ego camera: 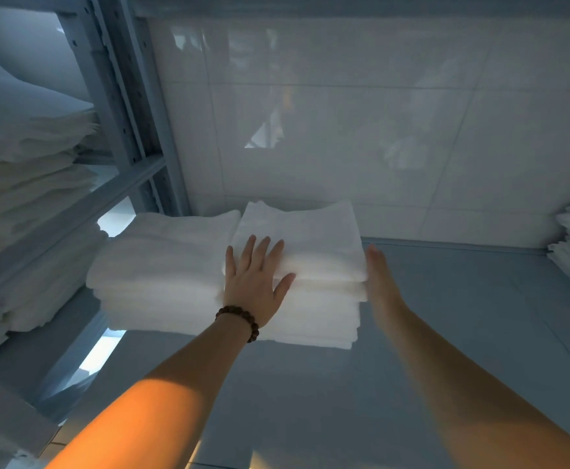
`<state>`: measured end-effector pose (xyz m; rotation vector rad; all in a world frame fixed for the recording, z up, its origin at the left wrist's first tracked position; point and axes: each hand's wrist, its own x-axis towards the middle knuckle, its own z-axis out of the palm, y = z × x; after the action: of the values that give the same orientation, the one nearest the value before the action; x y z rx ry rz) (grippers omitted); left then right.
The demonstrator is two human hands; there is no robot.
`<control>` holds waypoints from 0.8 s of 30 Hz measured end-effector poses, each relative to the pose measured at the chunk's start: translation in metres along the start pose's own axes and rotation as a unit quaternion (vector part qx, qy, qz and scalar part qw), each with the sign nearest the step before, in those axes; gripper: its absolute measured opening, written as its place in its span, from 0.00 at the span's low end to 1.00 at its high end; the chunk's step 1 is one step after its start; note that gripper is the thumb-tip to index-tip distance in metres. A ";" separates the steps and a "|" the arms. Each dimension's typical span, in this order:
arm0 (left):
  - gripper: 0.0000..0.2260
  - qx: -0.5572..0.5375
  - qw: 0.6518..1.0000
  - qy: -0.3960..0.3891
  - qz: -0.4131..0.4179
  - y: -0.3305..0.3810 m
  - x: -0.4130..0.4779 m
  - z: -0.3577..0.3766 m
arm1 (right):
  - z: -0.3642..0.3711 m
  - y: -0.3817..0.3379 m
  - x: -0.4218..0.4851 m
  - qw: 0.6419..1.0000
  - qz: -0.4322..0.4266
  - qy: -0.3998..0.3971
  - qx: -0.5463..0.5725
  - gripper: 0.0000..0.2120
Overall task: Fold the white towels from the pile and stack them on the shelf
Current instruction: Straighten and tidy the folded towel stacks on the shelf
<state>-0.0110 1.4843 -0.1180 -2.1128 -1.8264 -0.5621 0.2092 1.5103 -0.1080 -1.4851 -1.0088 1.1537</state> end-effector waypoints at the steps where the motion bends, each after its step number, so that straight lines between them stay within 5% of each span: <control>1: 0.30 0.000 1.000 -0.012 0.004 -0.001 0.001 0.003 | 0.008 0.000 0.001 0.999 0.033 -0.021 0.036 0.30; 7: 0.27 -0.022 0.999 0.014 0.025 -0.006 0.003 0.005 | 0.022 0.007 -0.001 0.998 0.054 -0.031 -0.001 0.25; 10: 0.25 -0.054 0.998 0.013 0.028 0.005 0.011 0.000 | 0.016 -0.005 -0.002 0.989 -0.012 0.017 -0.144 0.19; 12: 0.24 -0.063 0.997 -0.030 0.027 0.016 0.016 0.001 | 0.023 -0.019 -0.005 0.946 -0.137 0.082 -0.282 0.22; 15: 0.24 -0.043 0.995 -0.083 0.036 0.029 0.010 0.007 | 0.044 -0.025 -0.009 0.820 -0.294 -0.021 -0.491 0.23; 18: 0.23 -0.014 0.993 -0.102 0.054 0.022 0.001 0.010 | 0.054 -0.009 -0.010 0.742 -0.256 -0.090 -0.613 0.25; 24: 0.23 -0.019 0.988 -0.149 -0.022 -0.020 0.002 0.003 | 0.031 -0.008 0.004 0.763 -0.170 -0.077 -0.619 0.27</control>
<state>-0.0303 1.4908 -0.1202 -2.2885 -2.0359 -0.3036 0.1798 1.5215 -0.1032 -2.0147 -2.2973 0.2130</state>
